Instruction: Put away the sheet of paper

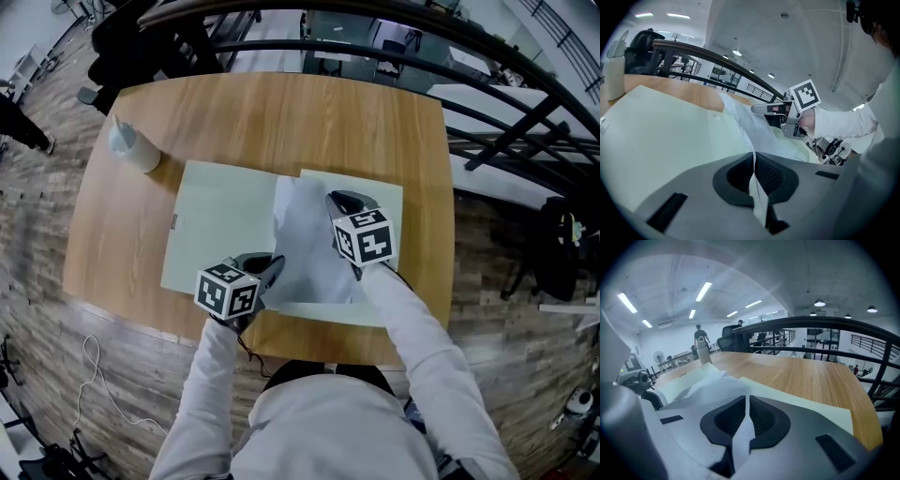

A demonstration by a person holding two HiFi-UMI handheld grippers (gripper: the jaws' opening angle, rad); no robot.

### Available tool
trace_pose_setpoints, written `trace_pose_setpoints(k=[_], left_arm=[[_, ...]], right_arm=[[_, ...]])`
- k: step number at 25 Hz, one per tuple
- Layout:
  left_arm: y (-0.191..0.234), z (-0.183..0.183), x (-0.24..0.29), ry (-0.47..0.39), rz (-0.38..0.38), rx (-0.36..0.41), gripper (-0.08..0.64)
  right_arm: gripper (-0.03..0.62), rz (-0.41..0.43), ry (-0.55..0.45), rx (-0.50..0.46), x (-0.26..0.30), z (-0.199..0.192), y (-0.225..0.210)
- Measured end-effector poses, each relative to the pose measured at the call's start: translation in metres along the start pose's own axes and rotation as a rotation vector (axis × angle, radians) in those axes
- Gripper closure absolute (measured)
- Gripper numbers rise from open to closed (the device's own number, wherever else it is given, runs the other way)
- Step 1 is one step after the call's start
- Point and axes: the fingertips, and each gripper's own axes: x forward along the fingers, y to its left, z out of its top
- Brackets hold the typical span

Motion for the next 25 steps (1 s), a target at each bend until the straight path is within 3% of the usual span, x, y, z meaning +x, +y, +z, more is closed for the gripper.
trace_pose_setpoints(k=[13, 25], left_arm=[[0.003, -0.005, 0.005, 0.030, 0.008, -0.039, 0.543], [0.013, -0.009, 0.009, 0.068, 0.032, -0.135, 0.543]], right_arm=[[0.548, -0.049, 0.145, 0.010, 0.023, -0.022, -0.002], [0.548, -0.071, 0.212, 0.001, 0.042, -0.033, 0.001]])
